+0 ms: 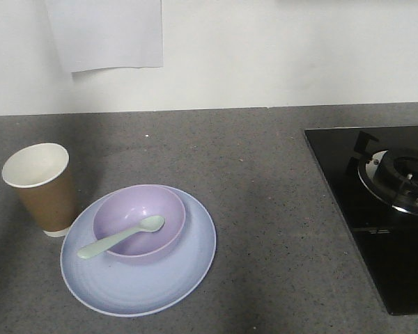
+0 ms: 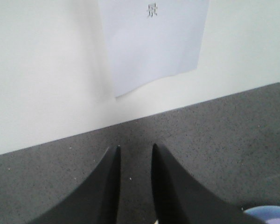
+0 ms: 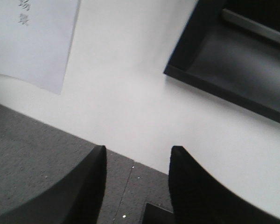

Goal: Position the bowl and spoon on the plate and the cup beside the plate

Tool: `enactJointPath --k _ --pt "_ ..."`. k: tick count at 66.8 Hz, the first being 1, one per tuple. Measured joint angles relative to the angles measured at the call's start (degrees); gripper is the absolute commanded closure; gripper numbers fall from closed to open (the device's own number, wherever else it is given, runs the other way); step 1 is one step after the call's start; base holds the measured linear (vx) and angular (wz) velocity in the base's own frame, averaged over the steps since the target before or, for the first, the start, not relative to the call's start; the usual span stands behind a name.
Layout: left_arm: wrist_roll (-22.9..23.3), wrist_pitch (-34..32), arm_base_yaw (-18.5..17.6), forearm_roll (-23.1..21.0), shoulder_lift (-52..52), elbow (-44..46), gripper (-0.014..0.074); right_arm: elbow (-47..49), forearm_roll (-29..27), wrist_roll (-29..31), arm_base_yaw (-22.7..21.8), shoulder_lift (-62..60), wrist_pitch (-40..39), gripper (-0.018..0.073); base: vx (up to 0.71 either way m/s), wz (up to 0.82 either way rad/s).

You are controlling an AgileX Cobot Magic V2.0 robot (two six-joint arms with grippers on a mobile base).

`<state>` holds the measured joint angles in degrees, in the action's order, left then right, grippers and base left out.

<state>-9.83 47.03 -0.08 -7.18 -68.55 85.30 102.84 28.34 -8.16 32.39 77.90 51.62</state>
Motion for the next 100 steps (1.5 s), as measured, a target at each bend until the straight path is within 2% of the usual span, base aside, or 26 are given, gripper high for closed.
enactJointPath --k 2,7,29,85,94,100 --pt "0.0 -0.5 0.0 0.1 0.3 0.0 0.0605 0.0 1.0 -0.8 0.0 -0.3 -0.2 0.0434 0.00 0.00" --pt "0.1 -1.7 0.0 0.4 0.5 0.0 0.0605 0.0 3.0 -2.4 0.0 -1.1 -0.7 0.0579 0.00 0.00" --pt "0.1 -4.9 0.0 0.8 0.5 0.0 0.0604 0.0 4.1 -4.1 0.0 -1.9 -1.6 0.0570 0.00 0.00" --pt "0.1 -4.6 -0.3 1.0 0.5 0.0 0.0604 0.0 4.6 -4.3 0.0 -1.9 -1.6 0.0570 0.00 0.00" --pt "0.1 -5.0 -0.3 2.9 1.8 -1.4 0.0604 0.0 4.6 -4.3 0.0 -1.9 -1.6 0.0570 0.00 0.00" --pt "0.1 -7.4 -0.3 5.7 7.6 -8.3 0.0604 0.0 4.7 -4.3 0.0 -1.9 -1.6 0.0570 0.00 0.00"
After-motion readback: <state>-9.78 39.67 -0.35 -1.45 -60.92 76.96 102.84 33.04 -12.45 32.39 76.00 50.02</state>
